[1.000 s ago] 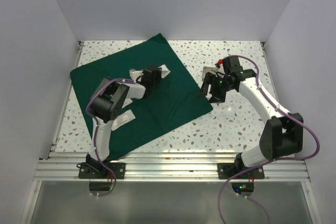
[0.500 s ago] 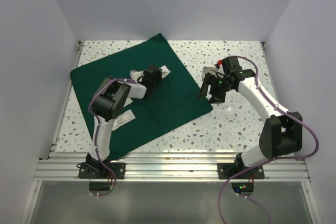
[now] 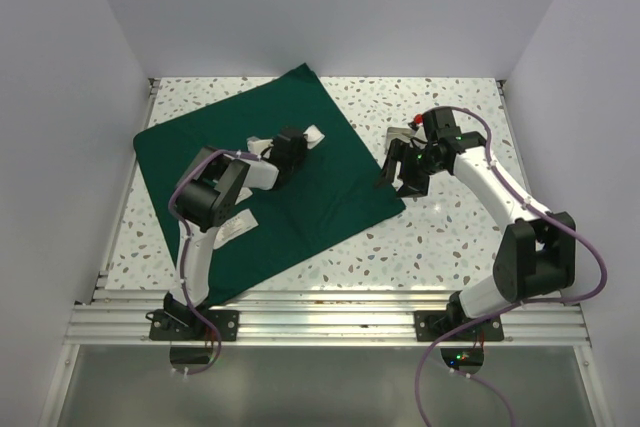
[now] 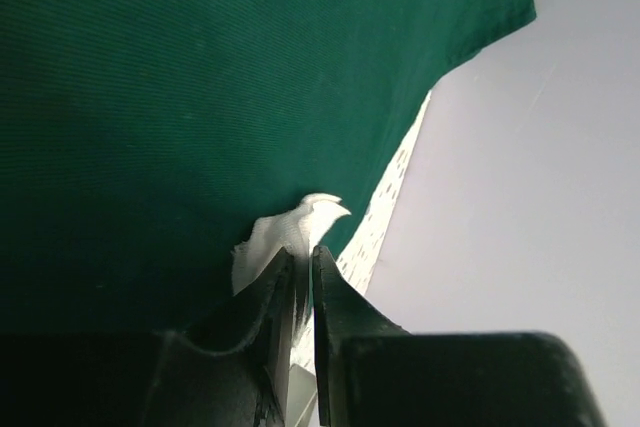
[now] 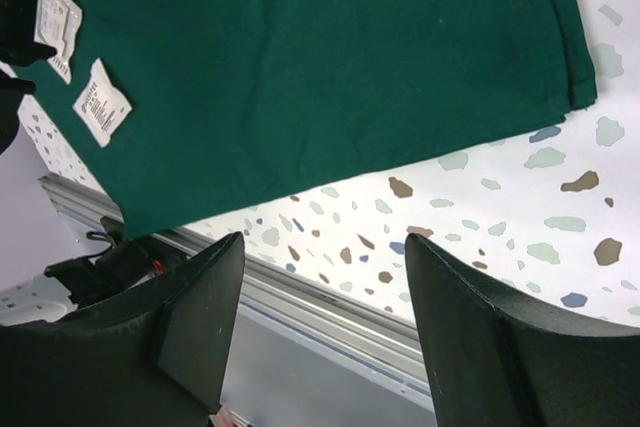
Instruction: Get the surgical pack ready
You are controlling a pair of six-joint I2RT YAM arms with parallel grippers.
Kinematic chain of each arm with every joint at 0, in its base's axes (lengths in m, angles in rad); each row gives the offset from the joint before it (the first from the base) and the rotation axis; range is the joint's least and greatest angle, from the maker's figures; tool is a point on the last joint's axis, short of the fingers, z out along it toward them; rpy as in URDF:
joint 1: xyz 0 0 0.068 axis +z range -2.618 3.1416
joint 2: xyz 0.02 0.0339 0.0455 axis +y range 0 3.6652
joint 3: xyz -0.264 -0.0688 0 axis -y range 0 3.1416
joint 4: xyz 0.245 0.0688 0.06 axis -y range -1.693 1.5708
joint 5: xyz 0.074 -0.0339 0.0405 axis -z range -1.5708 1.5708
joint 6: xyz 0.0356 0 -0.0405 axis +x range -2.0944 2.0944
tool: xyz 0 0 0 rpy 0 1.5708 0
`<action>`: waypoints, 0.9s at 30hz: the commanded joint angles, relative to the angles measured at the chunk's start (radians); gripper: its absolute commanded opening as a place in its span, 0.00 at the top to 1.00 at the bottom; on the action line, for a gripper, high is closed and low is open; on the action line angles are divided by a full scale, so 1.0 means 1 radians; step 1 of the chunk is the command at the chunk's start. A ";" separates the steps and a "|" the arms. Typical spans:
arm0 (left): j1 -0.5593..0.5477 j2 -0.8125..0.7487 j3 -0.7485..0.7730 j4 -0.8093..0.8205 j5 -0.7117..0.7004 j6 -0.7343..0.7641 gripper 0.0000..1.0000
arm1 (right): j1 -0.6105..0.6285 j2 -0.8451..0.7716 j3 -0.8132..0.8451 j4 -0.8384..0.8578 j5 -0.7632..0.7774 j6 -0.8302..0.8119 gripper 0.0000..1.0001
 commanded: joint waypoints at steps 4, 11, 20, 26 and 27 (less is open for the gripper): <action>-0.006 -0.057 -0.035 -0.040 -0.017 -0.015 0.76 | 0.006 0.000 -0.008 0.023 -0.033 -0.004 0.31; -0.007 -0.077 -0.039 -0.054 0.000 -0.006 0.66 | 0.012 -0.006 -0.003 0.023 -0.038 -0.001 0.31; -0.006 -0.115 -0.047 -0.086 0.038 0.063 0.58 | 0.017 -0.001 0.002 0.029 -0.044 0.005 0.31; -0.006 -0.152 -0.103 -0.075 0.074 0.126 0.58 | 0.024 0.000 0.002 0.031 -0.049 0.010 0.31; -0.006 -0.161 -0.113 -0.067 0.072 0.138 0.58 | 0.024 -0.001 0.000 0.034 -0.050 0.008 0.31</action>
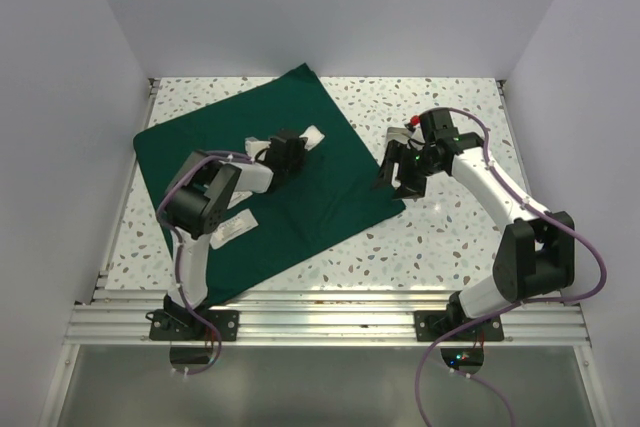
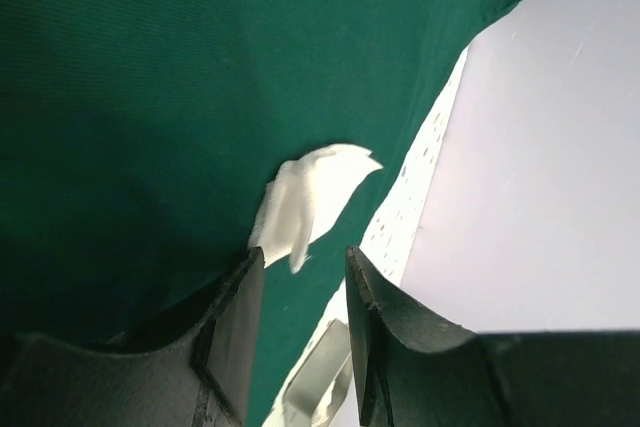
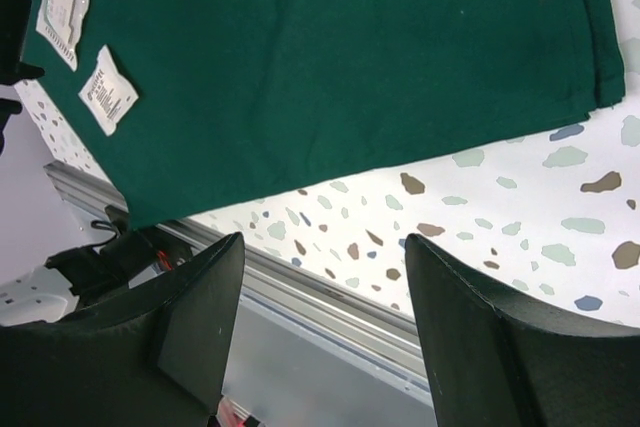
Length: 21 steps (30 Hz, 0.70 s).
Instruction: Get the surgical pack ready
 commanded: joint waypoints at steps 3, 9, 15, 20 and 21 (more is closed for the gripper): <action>0.000 -0.101 -0.084 0.006 0.004 0.078 0.57 | 0.009 -0.008 0.003 0.028 -0.027 0.009 0.31; 0.017 -0.083 -0.105 0.069 0.036 0.116 0.53 | 0.010 -0.004 -0.003 0.034 -0.031 0.010 0.31; 0.031 -0.037 -0.072 0.103 0.059 0.127 0.53 | 0.010 0.000 0.000 0.031 -0.024 0.006 0.31; 0.040 -0.011 -0.041 0.106 0.067 0.136 0.52 | 0.010 0.003 0.009 0.028 -0.014 -0.001 0.31; 0.043 -0.008 -0.035 0.103 0.067 0.138 0.52 | 0.010 0.006 0.010 0.027 -0.013 -0.002 0.31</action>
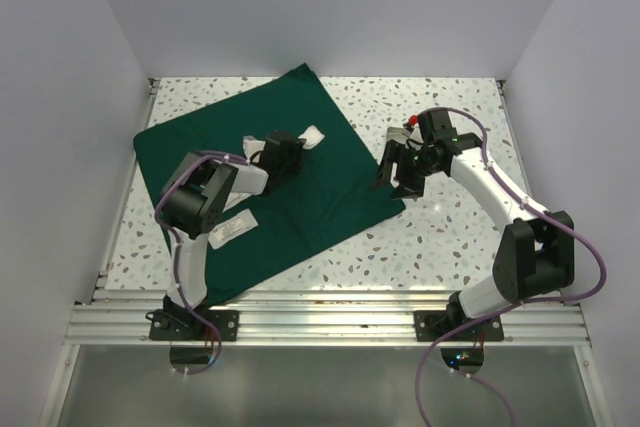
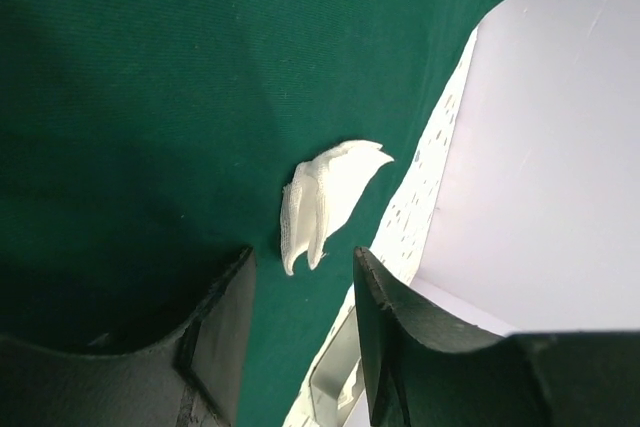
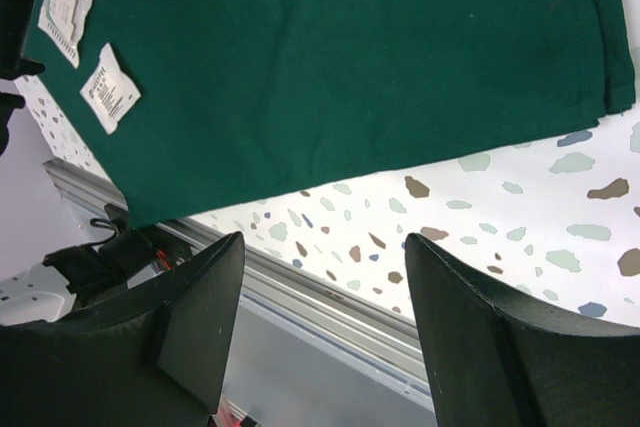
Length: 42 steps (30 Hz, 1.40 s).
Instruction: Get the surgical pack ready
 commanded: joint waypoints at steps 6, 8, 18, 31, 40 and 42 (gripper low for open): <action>0.022 0.052 0.087 0.018 0.004 0.049 0.55 | 0.004 0.020 0.026 0.009 -0.011 -0.002 0.31; 0.022 0.063 0.113 0.003 0.007 0.058 0.56 | 0.002 0.023 0.026 0.010 -0.009 -0.003 0.31; 0.027 0.089 0.135 0.003 0.029 0.090 0.76 | 0.004 0.032 0.036 0.000 0.001 -0.014 0.31; 0.088 -0.027 0.268 -0.274 0.256 0.649 1.00 | 0.004 0.045 0.123 -0.039 -0.029 -0.109 0.27; 0.088 -0.351 0.192 -0.543 0.506 1.073 1.00 | 0.037 0.032 0.138 0.076 -0.253 -0.137 0.19; 0.083 -0.459 0.153 -0.576 0.558 1.118 1.00 | 0.065 0.034 0.149 0.101 -0.313 -0.156 0.18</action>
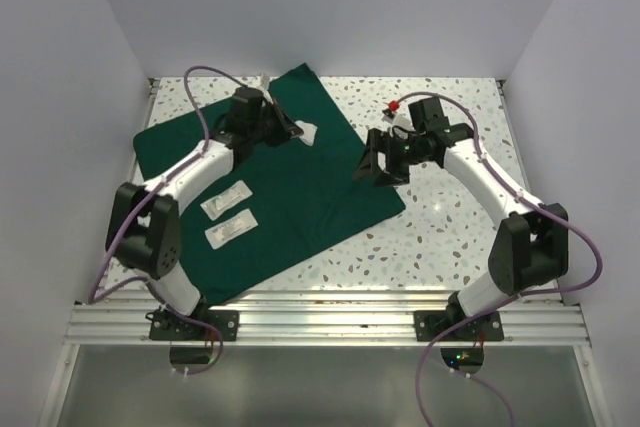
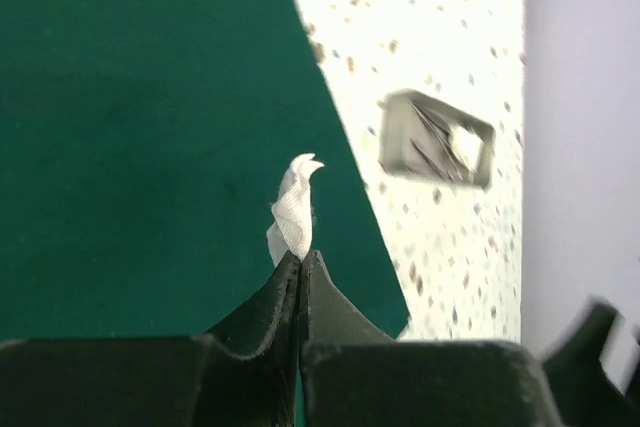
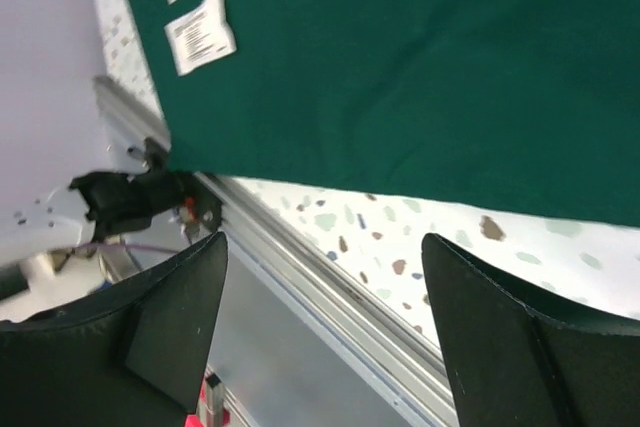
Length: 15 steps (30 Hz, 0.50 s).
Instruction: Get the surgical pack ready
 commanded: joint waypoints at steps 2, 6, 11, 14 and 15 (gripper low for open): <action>-0.016 -0.224 -0.094 -0.140 0.160 0.249 1.00 | 0.069 -0.015 0.056 0.114 -0.191 -0.059 0.17; -0.068 -0.454 -0.262 -0.217 0.195 0.281 1.00 | 0.146 -0.013 0.109 0.122 -0.234 -0.169 0.14; -0.172 -0.705 -0.428 -0.241 0.218 0.241 1.00 | 0.210 -0.003 0.123 0.123 -0.329 -0.229 0.12; -0.217 -0.819 -0.505 -0.225 0.264 0.200 1.00 | 0.241 0.003 0.122 0.140 -0.410 -0.238 0.12; -0.223 -0.845 -0.524 -0.217 0.276 0.189 1.00 | 0.252 0.014 0.128 0.136 -0.433 -0.253 0.11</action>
